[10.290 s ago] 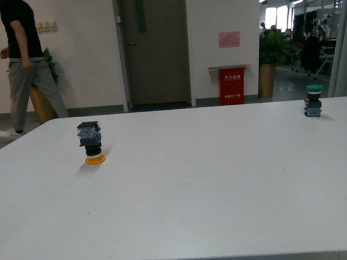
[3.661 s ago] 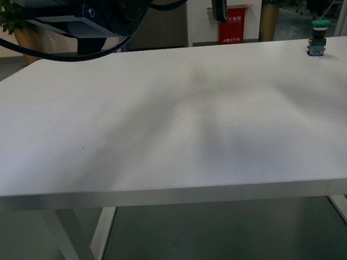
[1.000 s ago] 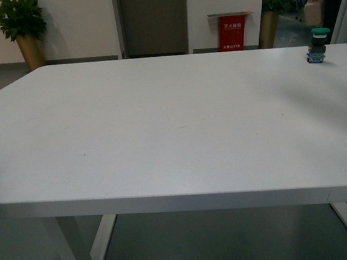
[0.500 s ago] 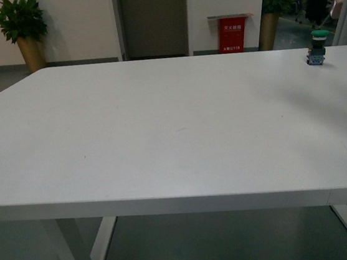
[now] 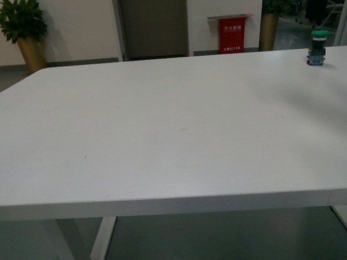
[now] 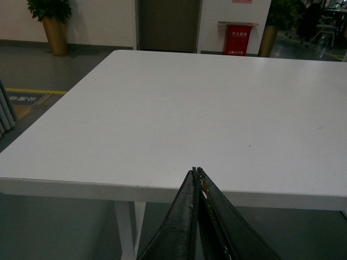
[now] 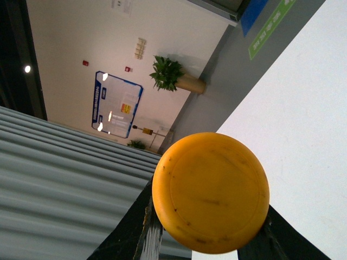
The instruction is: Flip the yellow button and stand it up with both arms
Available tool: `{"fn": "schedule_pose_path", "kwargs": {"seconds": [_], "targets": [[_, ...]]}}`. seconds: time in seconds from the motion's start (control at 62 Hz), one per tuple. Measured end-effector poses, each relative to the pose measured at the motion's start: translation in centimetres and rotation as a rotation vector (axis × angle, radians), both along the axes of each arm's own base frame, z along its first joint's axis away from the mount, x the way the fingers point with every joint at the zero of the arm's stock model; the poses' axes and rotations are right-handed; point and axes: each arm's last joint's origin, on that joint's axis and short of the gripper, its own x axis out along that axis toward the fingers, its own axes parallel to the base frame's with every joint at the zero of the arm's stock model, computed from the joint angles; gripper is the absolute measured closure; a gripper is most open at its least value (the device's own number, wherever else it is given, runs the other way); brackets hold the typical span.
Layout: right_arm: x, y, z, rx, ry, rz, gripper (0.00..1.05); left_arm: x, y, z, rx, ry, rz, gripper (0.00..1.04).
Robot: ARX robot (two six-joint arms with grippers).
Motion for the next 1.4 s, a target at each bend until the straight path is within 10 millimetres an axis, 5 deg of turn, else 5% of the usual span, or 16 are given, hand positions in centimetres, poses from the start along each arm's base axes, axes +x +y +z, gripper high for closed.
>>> {"fn": "schedule_pose_path", "kwargs": {"seconds": [1.048,1.21,1.403], "targets": [[-0.4,-0.1,0.3,-0.015,0.003,-0.006,0.75,-3.1,0.0,-0.3,0.0,0.003,0.0,1.01],[-0.7,-0.3,0.3,-0.186,0.044,-0.049,0.75,-3.1,0.0,-0.3,-0.001,0.003,-0.001,0.72],[2.9,-1.7,3.3,-0.535,0.023,-0.101,0.75,-3.1,0.0,-0.3,-0.001,0.003,0.0,0.38]]}}
